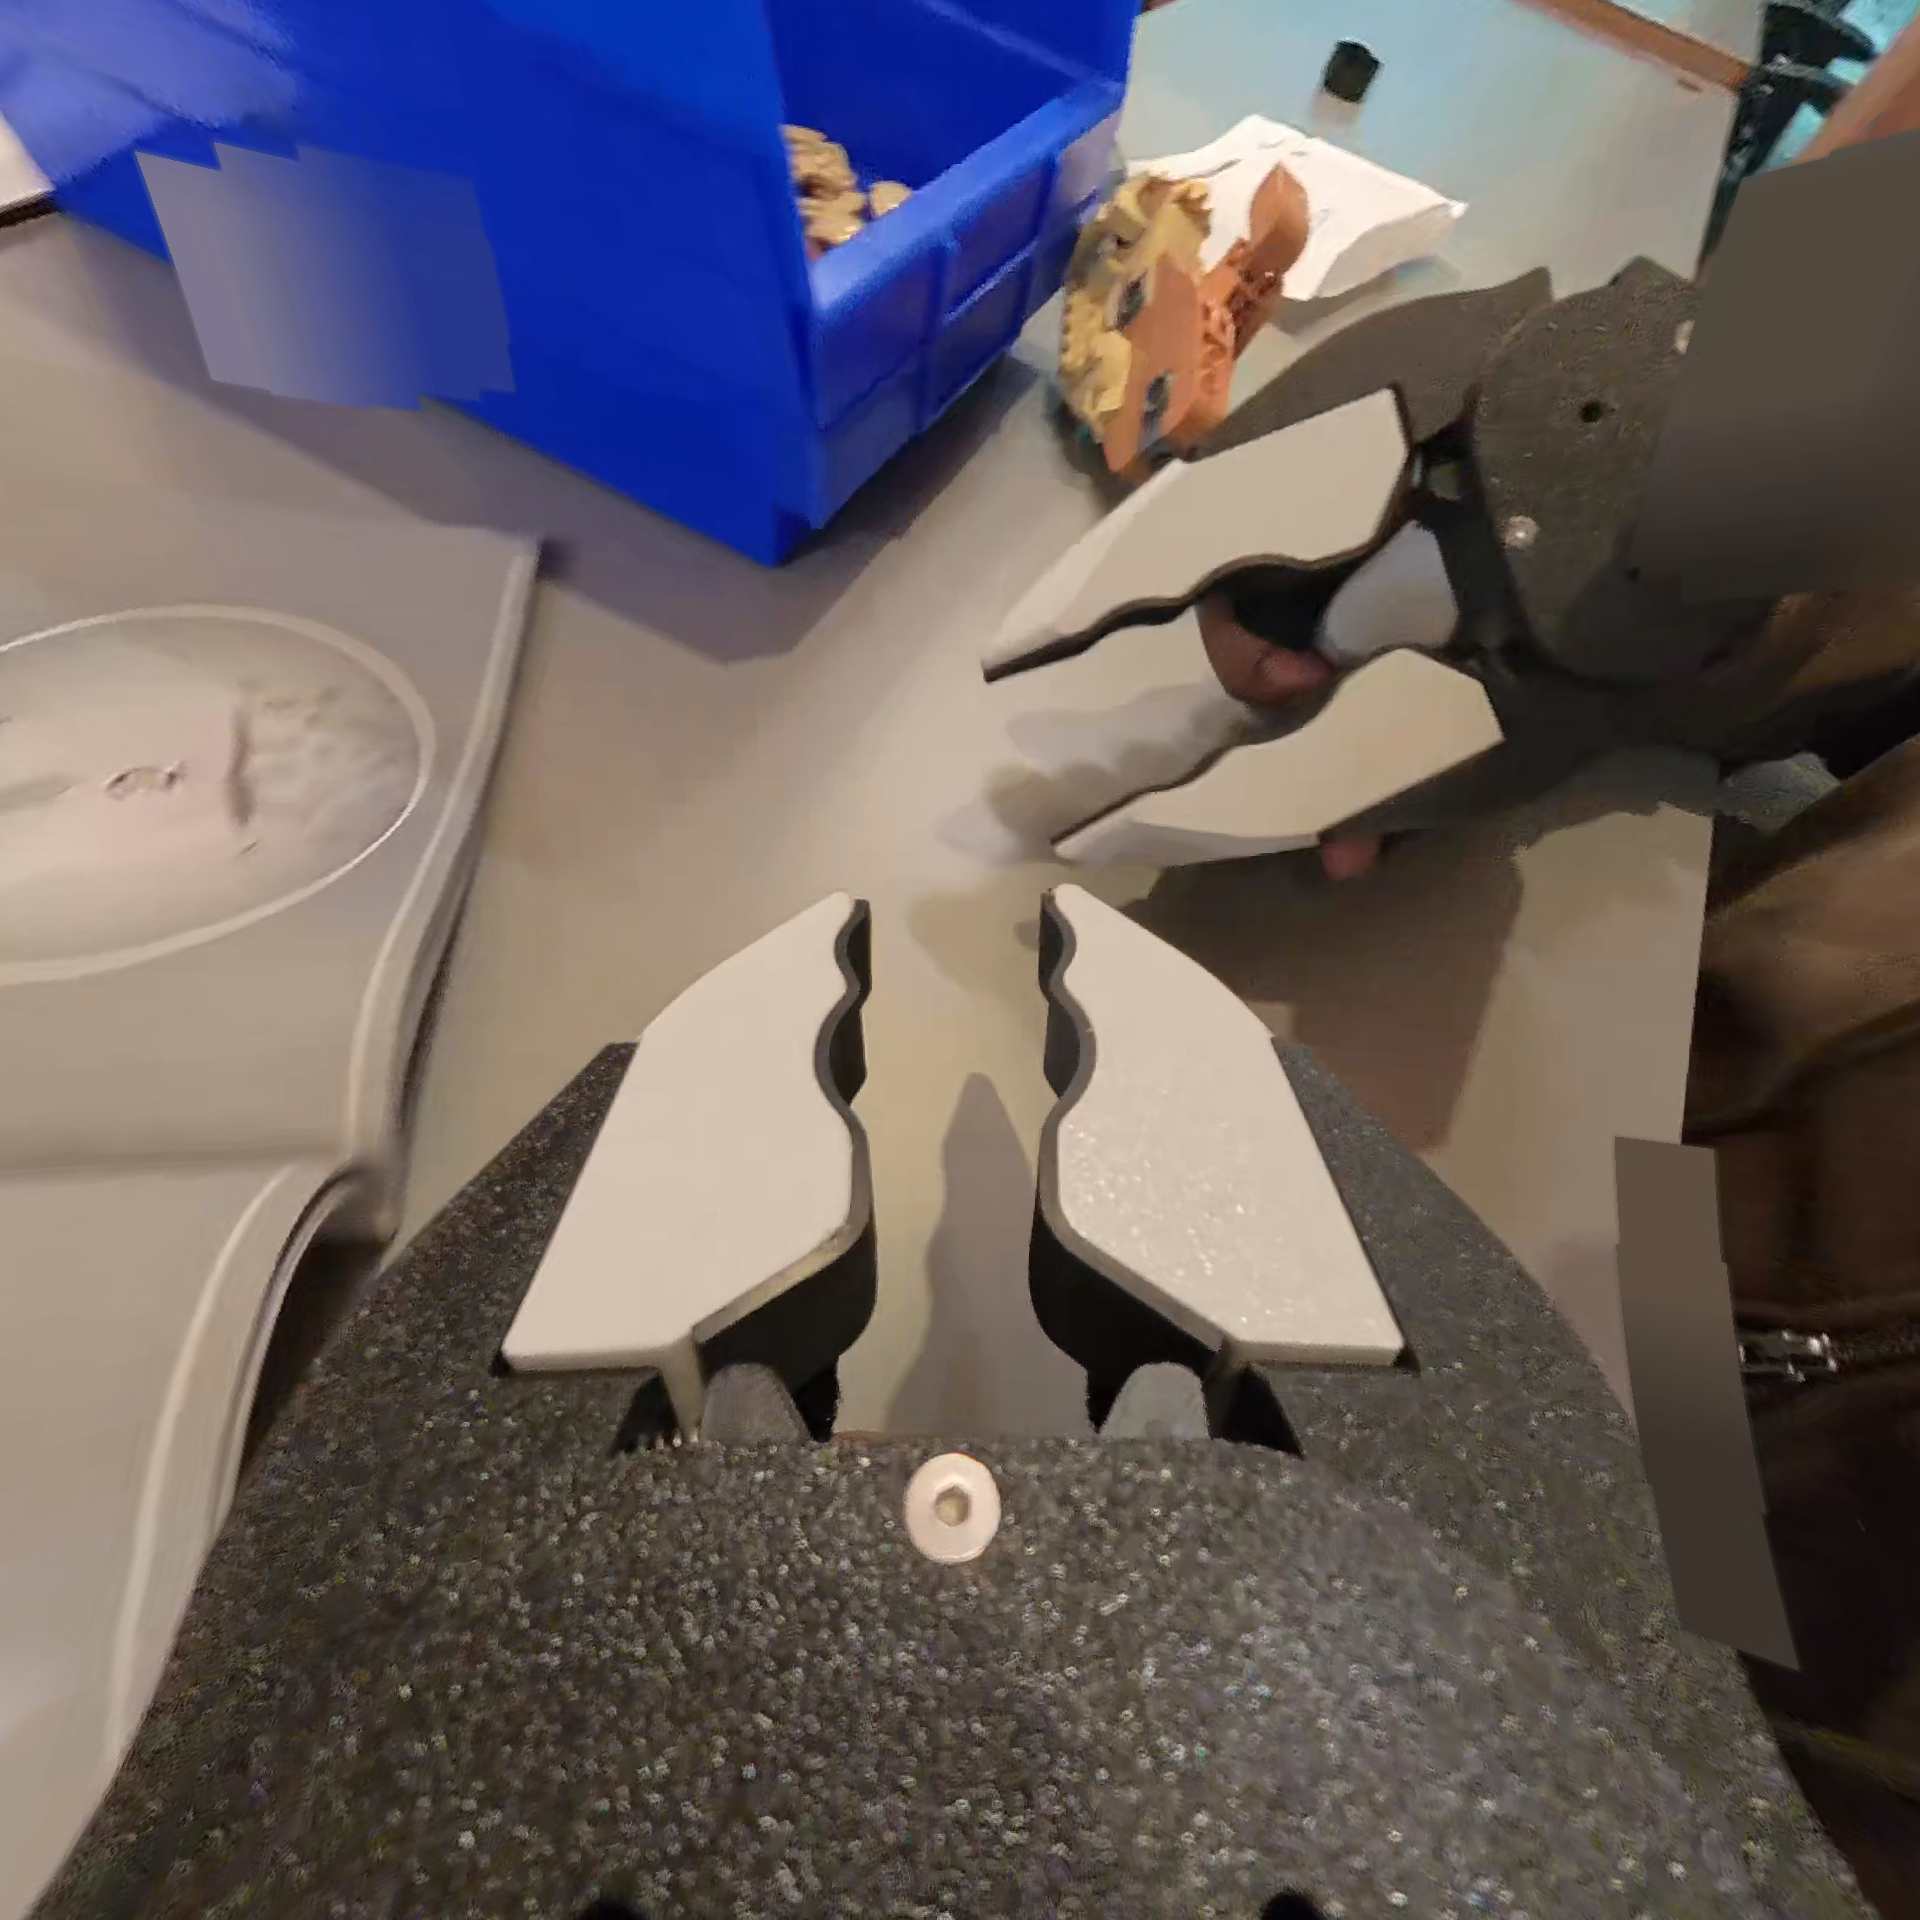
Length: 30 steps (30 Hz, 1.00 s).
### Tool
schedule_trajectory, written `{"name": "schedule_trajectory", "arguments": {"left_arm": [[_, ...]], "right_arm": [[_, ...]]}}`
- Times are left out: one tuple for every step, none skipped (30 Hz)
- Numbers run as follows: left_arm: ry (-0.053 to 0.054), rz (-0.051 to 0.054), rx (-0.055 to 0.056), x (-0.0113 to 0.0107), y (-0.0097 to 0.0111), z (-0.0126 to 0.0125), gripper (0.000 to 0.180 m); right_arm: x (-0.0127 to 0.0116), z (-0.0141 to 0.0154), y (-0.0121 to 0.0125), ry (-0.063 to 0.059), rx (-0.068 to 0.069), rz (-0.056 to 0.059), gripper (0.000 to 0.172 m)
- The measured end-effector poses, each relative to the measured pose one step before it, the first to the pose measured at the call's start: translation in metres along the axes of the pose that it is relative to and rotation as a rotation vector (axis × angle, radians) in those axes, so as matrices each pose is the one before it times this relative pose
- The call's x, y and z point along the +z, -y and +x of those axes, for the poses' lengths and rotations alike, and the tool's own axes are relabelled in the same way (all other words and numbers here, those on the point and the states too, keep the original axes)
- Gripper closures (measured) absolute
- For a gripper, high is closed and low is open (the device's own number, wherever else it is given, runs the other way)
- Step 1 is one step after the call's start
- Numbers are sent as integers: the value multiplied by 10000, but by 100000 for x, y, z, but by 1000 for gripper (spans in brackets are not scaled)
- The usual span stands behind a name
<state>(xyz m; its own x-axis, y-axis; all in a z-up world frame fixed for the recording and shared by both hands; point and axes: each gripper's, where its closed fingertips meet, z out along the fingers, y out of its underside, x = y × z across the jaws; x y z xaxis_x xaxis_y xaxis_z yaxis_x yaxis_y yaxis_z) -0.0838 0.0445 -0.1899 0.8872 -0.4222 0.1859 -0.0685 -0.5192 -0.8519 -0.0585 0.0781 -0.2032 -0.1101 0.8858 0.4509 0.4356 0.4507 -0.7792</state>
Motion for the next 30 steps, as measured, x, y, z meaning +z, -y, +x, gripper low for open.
{"name": "schedule_trajectory", "arguments": {"left_arm": [[-206, -82, 145, 1060, 382, 439, 149], [-180, -87, 178, 1031, 376, 448, 149], [-176, -104, 208, 1030, 357, 480, 149], [-160, -125, 231, 1031, 333, 477, 149], [-122, -124, 238, 1025, 324, 427, 149], [-115, -118, 236, 1019, 325, 407, 148], [-130, -138, 218, 1025, 308, 429, 148], [-149, -144, 231, 1019, 348, 424, 148], [-129, -119, 262, 1005, 417, 389, 147], [-70, -80, 291, 991, 490, 254, 147], [-7, -49, 310, 983, 544, 132, 146], [25, -17, 328, 979, 574, 49, 145], [78, 25, 318, 983, 589, -40, 143], [113, 59, 289, 971, 604, -84, 141], [142, 122, 260, 950, 643, -115, 140], [149, 153, 239, 931, 603, -103, 139], [209, 121, 216, 884, 491, -175, 139], [220, 50, 218, 830, 358, -171, 139], [182, -31, 264, 708, 266, -82, 139], [157, -14, 321, 542, 315, -33, 139], [164, 95, 312, 382, 435, -39, 139], [131, 118, 274, 300, 415, -9, 139], [71, 15, 275, 296, 243, 64, 140], [74, -104, 275, 328, 25, 31, 140], [128, -136, 258, 344, -69, -75, 141], [141, -120, 223, 327, -76, -117, 141], [110, -101, 172, 328, -49, -113, 142], [58, -68, 125, 274, 0, -84, 142], [90, -34, 75, 231, 45, -154, 143], [95, -32, 45, 197, 39, -183, 144]], "right_arm": [[-845, 200, -178, -212, -67, 198, 135], [-869, 325, -156, -297, -55, 234, 135], [-941, 491, -95, -419, -89, 280, 137], [-958, 546, -135, -448, -168, 228, 139], [-860, 478, -303, -380, -229, 106, 140], [-786, 510, -465, -357, -239, 5, 140], [-726, 629, -556, -354, -192, -49, 140], [-695, 738, -579, -328, -118, -46, 140], [-696, 883, -516, -315, -32, -1, 140], [-707, 1134, -478, -376, 62, 28, 140], [-695, 1353, -513, -444, 127, 11, 140], [-656, 1510, -557, -478, 150, -15, 139], [-639, 1604, -563, -489, 136, -17, 138], [-583, 1592, -541, -463, 107, -23, 138], [-476, 1511, -575, -410, 97, -72, 138], [-281, 1342, -688, -323, 129, -183, 138], [-83, 1003, -751, -149, 219, -291, 136], [70, 626, -718, 34, 340, -318, 134], [144, 377, -595, 125, 434, -291, 133], [199, 182, -482, 185, 453, -256, 132], [234, 44, -406, 213, 416, -232, 132], [228, -20, -323, 218, 359, -198, 131], [229, -40, -250, 206, 299, -172, 131], [234, -9, -250, 181, 235, -201, 131], [254, 10, -277, 166, 163, -235, 132], [264, 67, -283, 132, 98, -252, 132], [248, 49, -243, 130, 27, -228, 132], [201, -60, -142, 181, -28, -164, 133], [167, -78, -64, 165, -40, -120, 135], [152, 1, -54, 93, -33, -113, 137]]}}
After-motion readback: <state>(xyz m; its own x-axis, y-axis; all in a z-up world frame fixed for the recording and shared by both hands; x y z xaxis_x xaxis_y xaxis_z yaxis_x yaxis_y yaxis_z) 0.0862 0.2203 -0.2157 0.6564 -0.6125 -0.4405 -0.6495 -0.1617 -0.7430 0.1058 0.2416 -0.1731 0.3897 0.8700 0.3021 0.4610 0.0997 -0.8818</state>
